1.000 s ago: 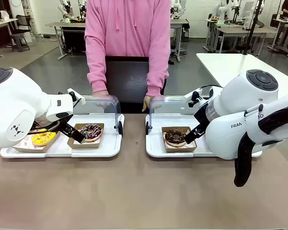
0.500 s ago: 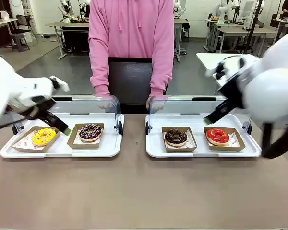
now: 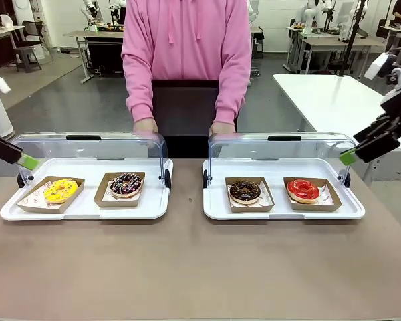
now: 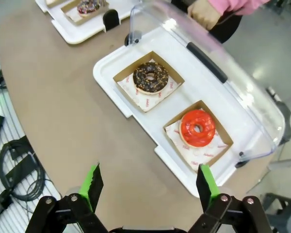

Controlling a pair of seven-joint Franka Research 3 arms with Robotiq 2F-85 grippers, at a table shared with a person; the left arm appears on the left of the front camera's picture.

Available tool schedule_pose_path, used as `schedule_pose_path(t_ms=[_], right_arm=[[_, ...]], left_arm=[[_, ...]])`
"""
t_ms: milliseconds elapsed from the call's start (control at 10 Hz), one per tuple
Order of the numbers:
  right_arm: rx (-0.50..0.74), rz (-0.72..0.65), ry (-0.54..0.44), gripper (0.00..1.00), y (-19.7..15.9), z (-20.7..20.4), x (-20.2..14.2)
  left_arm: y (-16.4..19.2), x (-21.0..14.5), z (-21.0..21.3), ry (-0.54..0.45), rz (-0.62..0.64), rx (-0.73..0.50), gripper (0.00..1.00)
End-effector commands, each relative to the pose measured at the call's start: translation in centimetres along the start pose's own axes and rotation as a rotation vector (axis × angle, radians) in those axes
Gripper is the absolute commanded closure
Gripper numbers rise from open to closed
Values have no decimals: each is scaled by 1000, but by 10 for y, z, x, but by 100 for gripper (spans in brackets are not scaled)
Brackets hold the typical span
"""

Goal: Provide the desired donut to the person.
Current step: Pick up and lift the Paper togo box containing the Donut pointed at by the person.

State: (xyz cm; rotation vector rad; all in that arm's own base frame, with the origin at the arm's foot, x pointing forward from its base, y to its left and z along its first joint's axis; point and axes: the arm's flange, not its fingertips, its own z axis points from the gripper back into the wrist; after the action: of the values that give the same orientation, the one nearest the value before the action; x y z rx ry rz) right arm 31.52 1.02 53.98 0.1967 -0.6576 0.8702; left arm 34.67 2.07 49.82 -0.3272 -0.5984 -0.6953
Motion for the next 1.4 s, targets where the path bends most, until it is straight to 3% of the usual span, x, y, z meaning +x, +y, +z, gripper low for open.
schedule_pose_path(t_ms=[0,300,700,1300], right_arm=[[26,18,-36,0,-3,-6,-23],[23,37,-94,0,-5,2,-47],[4,75,-151,0,-3,6,-51],[2,126,-220,0,-2,6,-52]], left_arm=[[-28,-51,-8,-75,-17,-33,0],[-27,-61,6,-128,-20,-38,0],[-21,-64,13,-184,-25,-47,0],[-19,-66,13,-184,-3,-35,0]])
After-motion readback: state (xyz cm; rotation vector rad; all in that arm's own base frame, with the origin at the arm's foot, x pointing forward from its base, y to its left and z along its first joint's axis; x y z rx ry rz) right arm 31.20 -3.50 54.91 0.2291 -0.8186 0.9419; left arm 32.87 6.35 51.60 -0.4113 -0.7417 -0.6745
